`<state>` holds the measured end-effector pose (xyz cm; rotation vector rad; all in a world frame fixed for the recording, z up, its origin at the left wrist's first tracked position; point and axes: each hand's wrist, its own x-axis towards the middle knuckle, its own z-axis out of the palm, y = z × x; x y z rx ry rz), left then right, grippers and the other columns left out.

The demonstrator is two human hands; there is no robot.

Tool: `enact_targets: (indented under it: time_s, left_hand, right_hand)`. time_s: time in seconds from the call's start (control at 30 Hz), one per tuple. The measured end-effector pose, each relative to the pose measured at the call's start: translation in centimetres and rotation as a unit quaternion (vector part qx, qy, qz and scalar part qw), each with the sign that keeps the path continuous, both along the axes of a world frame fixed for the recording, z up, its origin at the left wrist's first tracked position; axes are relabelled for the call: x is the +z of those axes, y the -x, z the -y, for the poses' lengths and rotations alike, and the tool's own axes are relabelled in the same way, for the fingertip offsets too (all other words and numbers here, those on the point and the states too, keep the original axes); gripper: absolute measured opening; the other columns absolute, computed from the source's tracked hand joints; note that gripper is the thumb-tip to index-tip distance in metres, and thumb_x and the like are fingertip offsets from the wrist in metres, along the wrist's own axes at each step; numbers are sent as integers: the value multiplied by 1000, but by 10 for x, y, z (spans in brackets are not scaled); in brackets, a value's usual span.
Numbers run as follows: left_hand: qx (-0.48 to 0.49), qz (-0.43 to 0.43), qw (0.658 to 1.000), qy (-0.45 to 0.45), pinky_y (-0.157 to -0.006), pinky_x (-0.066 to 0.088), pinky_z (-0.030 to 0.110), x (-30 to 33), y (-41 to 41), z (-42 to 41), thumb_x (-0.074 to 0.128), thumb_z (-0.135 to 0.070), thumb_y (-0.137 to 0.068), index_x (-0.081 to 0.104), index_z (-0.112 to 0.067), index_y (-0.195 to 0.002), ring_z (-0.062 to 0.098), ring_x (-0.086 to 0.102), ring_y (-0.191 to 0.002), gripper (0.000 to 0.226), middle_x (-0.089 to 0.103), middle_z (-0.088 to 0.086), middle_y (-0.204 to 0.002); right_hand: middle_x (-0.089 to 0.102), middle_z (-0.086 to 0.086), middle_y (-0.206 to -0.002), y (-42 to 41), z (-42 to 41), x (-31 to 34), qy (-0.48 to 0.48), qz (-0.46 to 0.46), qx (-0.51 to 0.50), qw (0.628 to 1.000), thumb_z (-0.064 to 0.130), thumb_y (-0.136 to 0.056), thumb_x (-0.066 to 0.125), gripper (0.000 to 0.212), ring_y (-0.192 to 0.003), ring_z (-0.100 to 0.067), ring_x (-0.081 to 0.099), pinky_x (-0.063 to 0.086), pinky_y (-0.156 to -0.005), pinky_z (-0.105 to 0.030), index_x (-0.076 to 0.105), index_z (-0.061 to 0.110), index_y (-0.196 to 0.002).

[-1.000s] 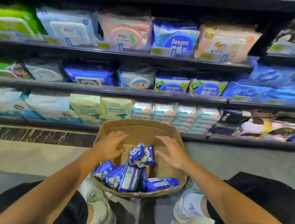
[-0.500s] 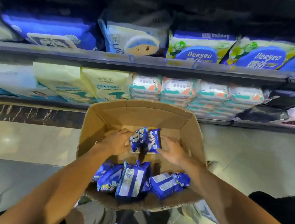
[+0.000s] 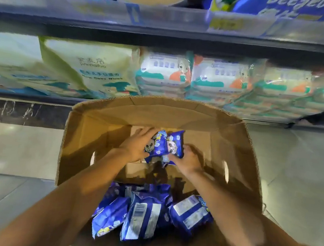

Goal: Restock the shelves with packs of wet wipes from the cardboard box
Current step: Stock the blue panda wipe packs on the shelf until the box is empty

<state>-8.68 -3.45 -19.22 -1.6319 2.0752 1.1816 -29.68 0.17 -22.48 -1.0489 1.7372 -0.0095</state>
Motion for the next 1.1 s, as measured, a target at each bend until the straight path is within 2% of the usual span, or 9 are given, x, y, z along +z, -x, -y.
enact_targets:
  time_s: [0.17, 0.3, 0.4, 0.57, 0.67, 0.77, 0.87, 0.97, 1.1]
  left_hand:
    - [-146, -9, 983, 111, -117, 32, 39, -8, 4, 3, 61, 24, -65, 17, -40, -156, 21, 15, -148, 120, 8, -12, -163]
    - [-212, 43, 967, 135, -114, 32, 36, -1, 13, 11, 61, 17, -73, 37, -32, -150, 22, 22, -136, 94, 26, -4, -152]
    - [-237, 78, 955, 160, -100, 37, 32, 8, 7, 15, 62, 10, -76, 51, -29, -138, 21, 27, -127, 74, 34, -1, -137]
    - [-227, 95, 950, 191, -112, 32, 33, 7, -23, 8, 70, -9, -79, 51, -22, -134, 23, 35, -132, 59, 46, 0, -141]
    - [-155, 89, 969, 172, -114, 28, 31, 12, -30, -2, 73, -31, -84, 47, -18, -136, 22, 44, -134, 60, 54, 2, -139]
    - [-14, 24, 991, 130, -99, 45, 36, 36, -34, -14, 79, -42, -79, 52, -19, -127, 24, 60, -112, 61, 65, 3, -117]
    - [155, -89, 981, 79, -84, 55, 35, 76, -35, -27, 88, -38, -71, 58, -18, -117, 9, 67, -88, 58, 69, -5, -98]
    - [254, -147, 953, 81, -78, 53, 12, 122, -33, -39, 90, -23, -72, 52, -21, -108, -17, 63, -78, 53, 65, -18, -87]
    - [330, -228, 910, 110, -86, 60, 37, 197, -30, -47, 88, -23, -71, 59, -15, -113, 10, 72, -96, 52, 75, -5, -101]
  right_hand:
    - [72, -2, -111, -10, -4, -14, 2, 4, -74, 997, 37, -67, 90, 71, -98, -18, 67, 49, -81, -27, 51, 14, -122]
    - [72, -1, -105, -14, -2, -10, 27, -7, -36, 999, 32, -71, 88, 48, -90, -15, 63, 43, -75, -23, 59, 18, -107]
    - [70, -3, -111, -6, -5, -12, 14, 13, -64, 998, 23, -69, 90, 56, -90, -13, 61, 44, -75, -22, 57, 13, -114]
    - [70, -8, -116, 11, -6, -7, 12, 25, -79, 996, 12, -65, 92, 67, -94, -16, 64, 44, -69, -18, 55, 7, -121]
    - [69, -5, -113, 18, -6, 5, 44, 22, -35, 998, 13, -64, 92, 66, -97, -16, 64, 43, -75, -20, 59, 11, -121]
    - [71, 0, -114, 27, -3, 37, 84, 27, 7, 996, 16, -67, 90, 65, -101, -14, 65, 44, -84, -19, 64, 16, -126]
    - [74, 6, -114, 39, 3, 80, 138, 8, 50, 989, 26, -66, 90, 67, -104, -17, 69, 49, -89, -24, 64, 26, -128]
    - [74, 8, -112, 55, 10, 135, 199, 7, 74, 977, 32, -65, 90, 68, -101, -15, 69, 53, -89, -31, 62, 35, -126]
    - [69, 12, -107, 76, 14, 223, 281, 44, 77, 955, 34, -64, 93, 63, -92, -7, 70, 59, -74, -31, 52, 39, -112]
